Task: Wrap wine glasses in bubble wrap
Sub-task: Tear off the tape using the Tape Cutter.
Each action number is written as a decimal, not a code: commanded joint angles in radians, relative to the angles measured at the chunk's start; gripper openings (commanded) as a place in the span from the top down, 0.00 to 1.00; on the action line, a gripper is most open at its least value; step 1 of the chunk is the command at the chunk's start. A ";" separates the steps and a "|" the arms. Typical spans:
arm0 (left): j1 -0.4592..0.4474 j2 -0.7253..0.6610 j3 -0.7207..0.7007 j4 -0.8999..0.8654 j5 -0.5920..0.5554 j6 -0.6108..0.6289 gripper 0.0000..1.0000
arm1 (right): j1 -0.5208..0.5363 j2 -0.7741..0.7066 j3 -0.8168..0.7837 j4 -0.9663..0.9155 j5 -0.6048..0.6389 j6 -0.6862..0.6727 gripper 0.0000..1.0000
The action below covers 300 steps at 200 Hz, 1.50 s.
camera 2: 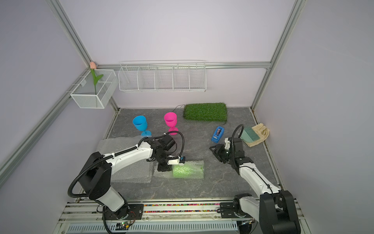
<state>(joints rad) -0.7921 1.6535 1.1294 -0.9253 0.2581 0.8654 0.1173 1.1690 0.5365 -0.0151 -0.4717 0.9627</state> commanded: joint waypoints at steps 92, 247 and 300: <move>-0.004 0.025 0.019 -0.037 0.011 0.010 1.00 | -0.086 0.517 0.162 0.433 -0.057 -0.058 0.51; -0.004 0.045 0.028 -0.044 0.021 0.007 1.00 | -0.098 0.650 0.155 0.569 -0.059 -0.007 0.90; -0.004 0.046 0.027 -0.044 0.021 0.006 1.00 | -0.099 0.627 0.157 0.376 -0.007 -0.080 0.93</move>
<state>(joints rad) -0.7921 1.6760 1.1362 -0.9314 0.2691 0.8658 0.0257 1.8038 0.6952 0.5285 -0.5278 0.9340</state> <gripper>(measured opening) 0.047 0.069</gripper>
